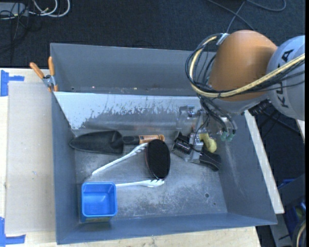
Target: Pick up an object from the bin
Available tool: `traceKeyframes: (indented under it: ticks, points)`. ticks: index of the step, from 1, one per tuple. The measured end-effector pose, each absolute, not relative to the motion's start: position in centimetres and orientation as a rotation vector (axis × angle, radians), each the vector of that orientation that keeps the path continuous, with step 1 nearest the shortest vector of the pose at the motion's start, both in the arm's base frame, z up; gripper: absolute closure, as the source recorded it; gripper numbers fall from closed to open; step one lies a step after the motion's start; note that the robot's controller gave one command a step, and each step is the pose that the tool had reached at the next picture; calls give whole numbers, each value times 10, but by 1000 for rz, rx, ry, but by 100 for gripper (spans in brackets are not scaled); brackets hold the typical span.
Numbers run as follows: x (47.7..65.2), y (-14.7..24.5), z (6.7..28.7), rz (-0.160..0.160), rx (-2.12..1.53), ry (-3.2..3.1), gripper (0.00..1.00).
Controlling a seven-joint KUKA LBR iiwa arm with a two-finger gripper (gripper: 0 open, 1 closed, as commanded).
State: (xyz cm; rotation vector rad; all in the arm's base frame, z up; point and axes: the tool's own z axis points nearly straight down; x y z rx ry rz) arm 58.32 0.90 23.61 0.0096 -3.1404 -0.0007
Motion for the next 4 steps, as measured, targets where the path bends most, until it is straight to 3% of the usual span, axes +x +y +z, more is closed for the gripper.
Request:
traceKeyframes:
  ticks: [1, 2, 3, 4]
  points:
    - [582, 18, 177, -1, 354, -3120, 0]
    - [562, 43, 159, -1, 574, -3090, 0]
    - [579, 38, 144, -1, 1107, -2941, 0]
    - [596, 33, 74, -3, 1376, -2852, 0]
